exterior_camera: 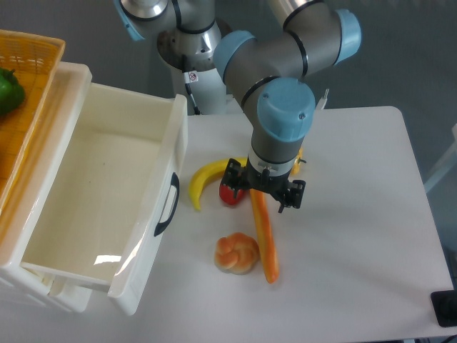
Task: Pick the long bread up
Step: 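Lower the open gripper down over the long orange bread stick, then close the gripper around the upper end of the bread stick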
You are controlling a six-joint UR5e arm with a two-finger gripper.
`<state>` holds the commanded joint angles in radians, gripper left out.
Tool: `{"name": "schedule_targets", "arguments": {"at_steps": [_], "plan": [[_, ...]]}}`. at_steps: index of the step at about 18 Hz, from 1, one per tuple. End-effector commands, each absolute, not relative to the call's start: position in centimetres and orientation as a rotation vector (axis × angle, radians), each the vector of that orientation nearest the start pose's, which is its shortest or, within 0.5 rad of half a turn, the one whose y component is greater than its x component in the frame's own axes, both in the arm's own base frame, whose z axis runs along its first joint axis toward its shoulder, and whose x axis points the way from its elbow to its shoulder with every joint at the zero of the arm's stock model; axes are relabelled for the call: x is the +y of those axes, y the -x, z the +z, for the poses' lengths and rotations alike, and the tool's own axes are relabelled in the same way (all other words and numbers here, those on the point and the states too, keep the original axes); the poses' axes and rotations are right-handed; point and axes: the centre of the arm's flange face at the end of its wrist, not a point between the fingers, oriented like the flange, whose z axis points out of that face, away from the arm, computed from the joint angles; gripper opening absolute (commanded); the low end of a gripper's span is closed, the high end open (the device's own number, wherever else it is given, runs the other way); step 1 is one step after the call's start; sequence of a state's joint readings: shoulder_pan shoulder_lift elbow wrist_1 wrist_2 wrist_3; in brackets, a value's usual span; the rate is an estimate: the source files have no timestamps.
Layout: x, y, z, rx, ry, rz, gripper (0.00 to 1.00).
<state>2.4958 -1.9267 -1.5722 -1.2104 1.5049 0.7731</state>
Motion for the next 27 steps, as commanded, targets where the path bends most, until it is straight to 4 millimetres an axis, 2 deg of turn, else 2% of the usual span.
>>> {"name": "schedule_targets", "arguments": {"at_steps": [5,9,12,15,23,25,27], "plan": [[48.5,41.6,29.4,-0.388,3.089,-0.124,1.00],[48.8,42.5,26.0,-0.424,3.100,-0.151,1.00],[49.1,43.0,24.4,-0.503,3.072,-0.117,1.00],[49.3,43.4,22.6,-0.495,3.093,-0.127,1.00],[49.0,43.9,20.8,-0.479,3.167,-0.078,1.00],[49.0,43.9,20.2,-0.483,3.177,-0.085,0.96],[49.0,43.8,20.2,-0.480,3.177,-0.085,0.81]]}}
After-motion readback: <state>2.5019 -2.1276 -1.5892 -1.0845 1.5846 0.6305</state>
